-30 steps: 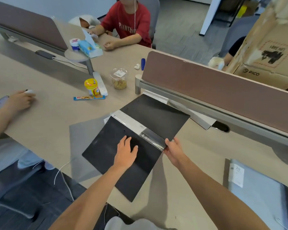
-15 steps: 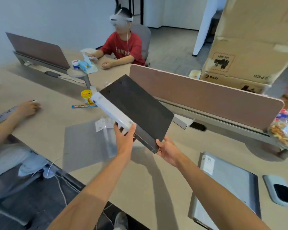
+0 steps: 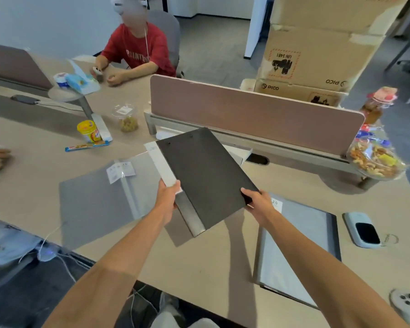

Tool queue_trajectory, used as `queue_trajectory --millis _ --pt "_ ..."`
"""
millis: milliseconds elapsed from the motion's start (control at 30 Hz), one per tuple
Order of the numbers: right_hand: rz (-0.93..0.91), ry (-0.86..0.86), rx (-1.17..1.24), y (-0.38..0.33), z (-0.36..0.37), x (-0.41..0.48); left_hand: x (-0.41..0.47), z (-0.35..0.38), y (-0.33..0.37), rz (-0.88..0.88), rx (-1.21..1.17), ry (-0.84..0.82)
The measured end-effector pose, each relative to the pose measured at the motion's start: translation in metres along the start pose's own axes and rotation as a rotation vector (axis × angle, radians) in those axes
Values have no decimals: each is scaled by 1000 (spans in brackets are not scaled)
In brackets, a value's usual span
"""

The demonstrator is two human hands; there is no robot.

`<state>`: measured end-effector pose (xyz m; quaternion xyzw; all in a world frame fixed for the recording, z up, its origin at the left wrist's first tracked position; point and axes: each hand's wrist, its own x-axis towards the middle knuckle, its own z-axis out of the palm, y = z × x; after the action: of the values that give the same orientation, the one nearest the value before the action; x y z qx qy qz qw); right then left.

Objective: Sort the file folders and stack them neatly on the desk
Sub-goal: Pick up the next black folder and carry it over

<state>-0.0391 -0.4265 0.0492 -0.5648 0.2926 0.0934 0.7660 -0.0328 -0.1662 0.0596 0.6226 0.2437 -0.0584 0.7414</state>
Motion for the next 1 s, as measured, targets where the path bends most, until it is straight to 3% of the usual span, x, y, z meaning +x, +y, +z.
queue_trajectory --millis 100,233,400,567,733,900,1000 --pt "23 110 -26 5 -6 2 19 -14 -5 32 174 -16" --pt "114 65 -379 28 -6 6 40 -26 -17 52 406 -124" --pt "165 142 -429 51 4 11 77 -23 -50 16 734 -365" --pt "139 270 -423 50 -1 10 87 2 -60 70 957 -392" --pt "42 424 -351 47 -35 -3 62 48 -65 188 1030 -550" --pt "-16 525 -273 44 -87 -20 26 100 -90 129 1059 -763" --pt "-17 594 -286 44 -128 -27 1 130 -106 15 1039 -809"
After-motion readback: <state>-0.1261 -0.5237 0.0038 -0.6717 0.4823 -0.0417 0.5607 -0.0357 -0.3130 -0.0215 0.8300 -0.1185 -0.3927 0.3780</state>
